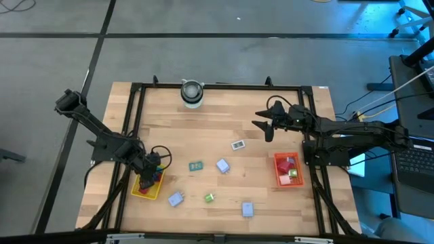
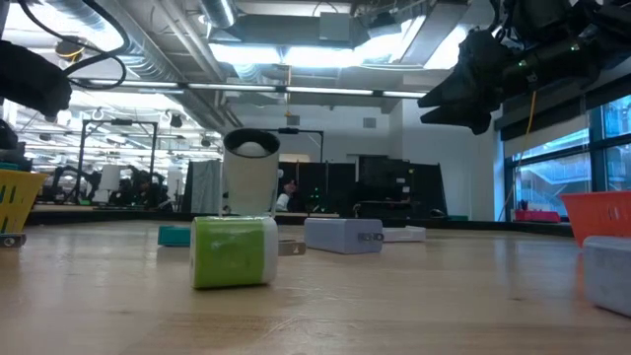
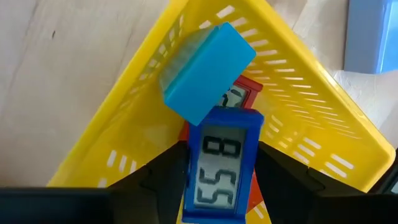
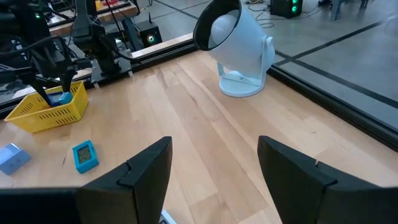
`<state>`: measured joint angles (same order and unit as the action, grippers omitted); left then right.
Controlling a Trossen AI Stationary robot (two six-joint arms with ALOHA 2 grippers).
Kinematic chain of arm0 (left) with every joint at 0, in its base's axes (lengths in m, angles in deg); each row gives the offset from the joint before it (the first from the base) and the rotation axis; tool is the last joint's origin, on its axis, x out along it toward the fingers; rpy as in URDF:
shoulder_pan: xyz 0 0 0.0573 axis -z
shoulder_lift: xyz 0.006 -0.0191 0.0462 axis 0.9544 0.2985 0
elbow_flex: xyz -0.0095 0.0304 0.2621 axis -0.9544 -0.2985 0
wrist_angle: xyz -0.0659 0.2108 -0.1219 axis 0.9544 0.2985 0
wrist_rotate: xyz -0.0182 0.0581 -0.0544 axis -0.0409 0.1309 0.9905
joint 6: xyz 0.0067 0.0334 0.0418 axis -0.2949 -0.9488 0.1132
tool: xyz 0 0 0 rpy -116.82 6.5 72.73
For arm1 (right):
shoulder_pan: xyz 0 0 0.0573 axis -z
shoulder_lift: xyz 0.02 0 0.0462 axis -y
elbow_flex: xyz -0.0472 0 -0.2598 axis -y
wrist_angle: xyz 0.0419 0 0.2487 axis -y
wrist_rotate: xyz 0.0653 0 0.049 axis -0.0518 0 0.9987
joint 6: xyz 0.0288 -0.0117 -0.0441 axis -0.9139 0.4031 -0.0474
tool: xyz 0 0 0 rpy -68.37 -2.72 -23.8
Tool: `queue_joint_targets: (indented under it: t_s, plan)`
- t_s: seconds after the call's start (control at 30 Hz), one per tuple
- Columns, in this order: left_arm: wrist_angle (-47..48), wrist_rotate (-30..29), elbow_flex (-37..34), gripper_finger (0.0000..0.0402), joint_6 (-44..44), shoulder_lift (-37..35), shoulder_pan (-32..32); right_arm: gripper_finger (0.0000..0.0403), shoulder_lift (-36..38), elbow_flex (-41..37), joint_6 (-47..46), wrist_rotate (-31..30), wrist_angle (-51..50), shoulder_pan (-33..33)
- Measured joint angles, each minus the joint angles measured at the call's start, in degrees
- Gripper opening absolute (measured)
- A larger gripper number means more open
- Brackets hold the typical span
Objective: Pick & Place Office items
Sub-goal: Put the blue digital timer into the yellow basket, then put the light blue digital timer into the yellow basket
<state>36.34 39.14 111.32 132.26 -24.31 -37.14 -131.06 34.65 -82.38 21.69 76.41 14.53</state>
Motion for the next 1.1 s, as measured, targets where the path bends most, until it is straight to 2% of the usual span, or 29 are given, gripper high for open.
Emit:
queue_joint_targets:
  t_s: [0.27, 0.53, 0.67, 0.83, 0.9, 0.97, 1.1]
  plan:
    - [0.0, 3.4, 0.0, 0.0225, 1.1, 0.0, -2.1, 0.024, 0.0, 0.0, 0.0, 0.0, 0.0, 0.0]
    - [0.1, 2.9, 0.6, 0.025, -5.1, 0.0, -6.3, 0.024, 0.0, 0.0, 0.0, 0.2, -0.7, 0.0]
    - [1.0, 2.8, 4.7, 0.0251, -10.7, 0.0, -8.1, 0.024, 0.0, 0.0, 0.0, 0.2, -0.8, 0.0]
    - [10.2, 2.3, 13.1, 0.0251, -14.9, -0.2, -9.7, 0.024, 0.0, 0.0, 0.1, 0.2, -0.9, 0.0]
    - [12.8, -0.3, 16.8, 0.0251, -16.5, -0.8, -9.8, 0.024, 0.0, 0.0, 0.4, 0.2, -0.9, 0.0]
    - [13.6, -5.9, 20.6, 0.0251, -19.2, -1.8, -9.8, 0.024, 0.0, 0.0, 1.1, 0.2, -0.9, 0.0]
    - [8.6, -25.2, 24.5, 0.0251, -27.5, -4.3, -9.2, 0.024, 0.0, 0.0, 0.9, 0.2, 0.1, 0.0]
